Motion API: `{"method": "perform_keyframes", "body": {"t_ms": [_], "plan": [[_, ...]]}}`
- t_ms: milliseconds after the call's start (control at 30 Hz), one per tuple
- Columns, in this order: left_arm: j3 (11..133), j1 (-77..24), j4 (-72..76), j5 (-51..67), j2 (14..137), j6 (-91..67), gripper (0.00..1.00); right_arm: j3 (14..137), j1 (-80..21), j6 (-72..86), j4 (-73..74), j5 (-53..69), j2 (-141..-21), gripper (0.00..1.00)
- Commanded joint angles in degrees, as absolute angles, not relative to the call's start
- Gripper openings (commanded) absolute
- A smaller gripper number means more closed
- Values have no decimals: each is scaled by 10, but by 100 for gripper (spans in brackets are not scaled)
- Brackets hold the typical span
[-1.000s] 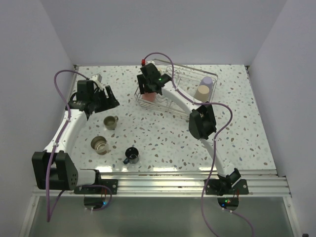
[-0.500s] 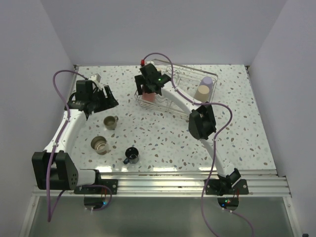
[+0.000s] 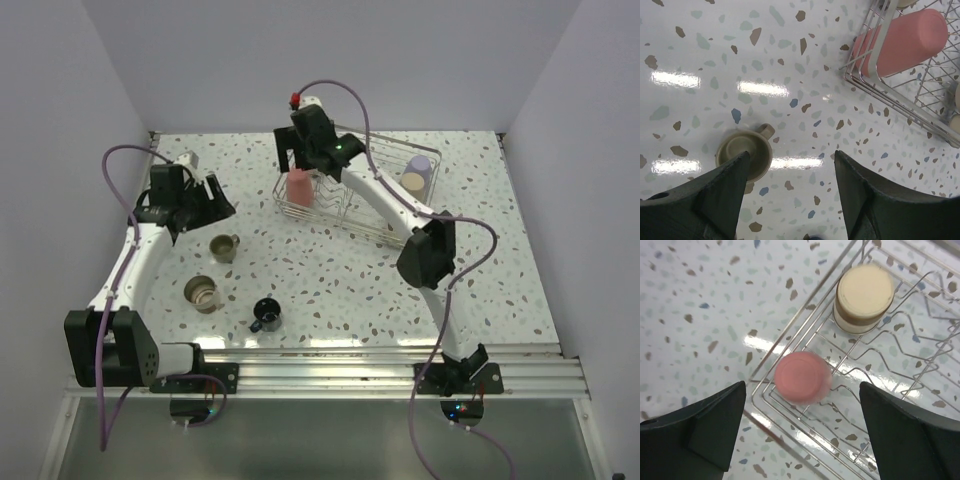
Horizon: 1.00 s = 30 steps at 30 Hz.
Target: Load the cups into the dish rack
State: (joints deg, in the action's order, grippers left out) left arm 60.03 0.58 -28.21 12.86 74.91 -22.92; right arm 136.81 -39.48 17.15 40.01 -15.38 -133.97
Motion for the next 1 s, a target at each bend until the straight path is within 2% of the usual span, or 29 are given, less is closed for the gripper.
{"method": "perform_keyframes", "body": {"t_ms": [0, 133, 200, 300, 600, 833, 967], "plan": [[583, 12, -278, 110, 727, -234, 72, 1400, -400, 175, 388, -156, -1210, 98], [557, 12, -284, 105, 729, -248, 67, 1369, -398, 171, 389, -152, -1139, 99], [534, 11, -284, 105, 729, -257, 61, 1326, -398, 168, 381, -158, -1109, 99], [498, 10, -274, 107, 733, -268, 58, 1273, -397, 166, 374, -162, -1054, 98], [473, -25, -229, 101, 787, -291, 57, 1181, -388, 175, 376, -157, -984, 99], [500, -35, -225, 79, 833, -287, 55, 1150, -382, 179, 375, -149, -958, 98], [543, -40, -261, 75, 813, -291, 54, 1141, -381, 180, 374, -146, -953, 99]]}}
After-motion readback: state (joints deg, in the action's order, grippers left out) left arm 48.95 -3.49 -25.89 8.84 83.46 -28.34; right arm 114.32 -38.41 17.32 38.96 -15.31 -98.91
